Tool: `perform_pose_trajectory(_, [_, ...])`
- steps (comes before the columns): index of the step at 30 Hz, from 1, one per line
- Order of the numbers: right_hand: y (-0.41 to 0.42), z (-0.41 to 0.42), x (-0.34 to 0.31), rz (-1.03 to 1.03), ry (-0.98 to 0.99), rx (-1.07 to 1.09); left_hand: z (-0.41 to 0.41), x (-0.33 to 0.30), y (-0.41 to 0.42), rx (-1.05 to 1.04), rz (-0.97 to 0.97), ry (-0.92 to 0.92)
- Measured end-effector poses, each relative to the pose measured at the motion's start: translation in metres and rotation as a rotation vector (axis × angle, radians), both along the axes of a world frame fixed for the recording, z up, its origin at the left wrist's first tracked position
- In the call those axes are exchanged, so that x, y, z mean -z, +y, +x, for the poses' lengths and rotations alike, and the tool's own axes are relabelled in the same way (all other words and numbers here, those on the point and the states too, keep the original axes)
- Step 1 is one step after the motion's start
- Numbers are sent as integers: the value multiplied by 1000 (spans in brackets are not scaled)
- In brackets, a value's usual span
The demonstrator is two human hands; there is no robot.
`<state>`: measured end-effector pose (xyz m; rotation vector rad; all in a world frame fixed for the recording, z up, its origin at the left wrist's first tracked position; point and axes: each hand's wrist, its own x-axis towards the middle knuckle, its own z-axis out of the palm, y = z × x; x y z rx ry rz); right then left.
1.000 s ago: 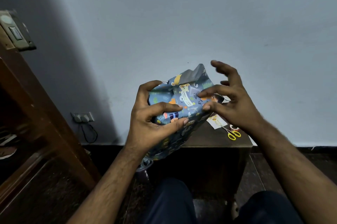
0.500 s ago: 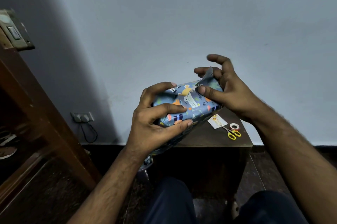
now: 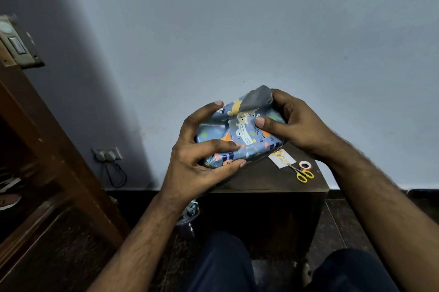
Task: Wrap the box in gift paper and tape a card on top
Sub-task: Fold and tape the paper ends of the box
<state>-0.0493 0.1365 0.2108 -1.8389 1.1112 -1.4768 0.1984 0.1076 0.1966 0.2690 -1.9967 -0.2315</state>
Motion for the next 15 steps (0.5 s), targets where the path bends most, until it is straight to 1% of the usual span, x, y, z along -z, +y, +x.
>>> perform_pose_trajectory(4, [2,0,-2,23,-69,-19,-2,0,1,6,-18,-12])
perform_pose_trajectory(7, [4,0,-5,32,-77,-42,-2,2,1,-8,-51,-40])
perform_pose_trajectory(9, [4,-2,-4,35,-76,-20,-2,3,1,-20,-68,-54])
perform_pose_trajectory(15, [4,1,1,-96,-12,79,-3,6,2,-71,-141,-49])
